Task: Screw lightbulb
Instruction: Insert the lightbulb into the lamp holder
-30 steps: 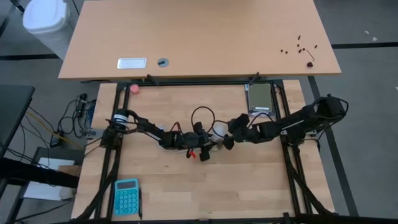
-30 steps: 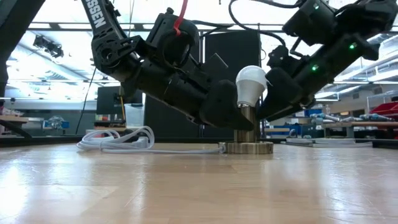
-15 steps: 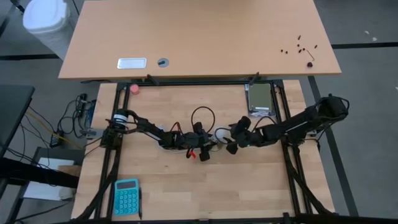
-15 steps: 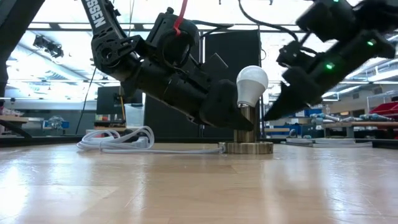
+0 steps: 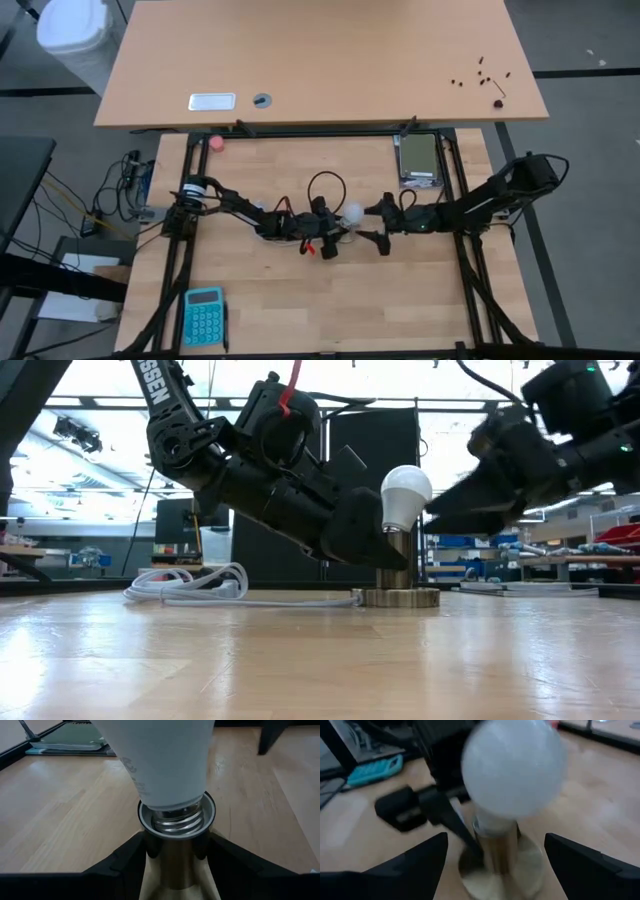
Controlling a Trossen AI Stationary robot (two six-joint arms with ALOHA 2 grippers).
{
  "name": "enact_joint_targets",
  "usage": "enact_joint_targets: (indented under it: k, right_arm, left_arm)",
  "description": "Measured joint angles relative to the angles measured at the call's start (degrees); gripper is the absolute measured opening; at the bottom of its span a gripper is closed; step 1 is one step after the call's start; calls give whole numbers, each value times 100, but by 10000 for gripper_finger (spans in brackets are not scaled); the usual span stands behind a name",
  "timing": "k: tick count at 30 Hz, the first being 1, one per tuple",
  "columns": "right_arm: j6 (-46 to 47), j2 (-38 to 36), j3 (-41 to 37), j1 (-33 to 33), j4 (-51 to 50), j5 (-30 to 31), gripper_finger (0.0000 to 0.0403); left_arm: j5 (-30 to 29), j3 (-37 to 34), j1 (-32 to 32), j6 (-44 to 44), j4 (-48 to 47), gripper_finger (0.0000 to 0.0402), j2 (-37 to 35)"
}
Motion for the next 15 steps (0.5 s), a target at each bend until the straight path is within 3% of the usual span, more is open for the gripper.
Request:
enact_joint_targets:
  k: [8, 15]
  right_arm:
    - [-285, 681, 549, -17, -84, 1, 345]
    - [-455, 799, 764, 38, -84, 130, 345]
  left_arm:
    - [0, 0, 0, -8, 26, 198, 0]
    - [4, -2, -2, -91, 26, 198, 0]
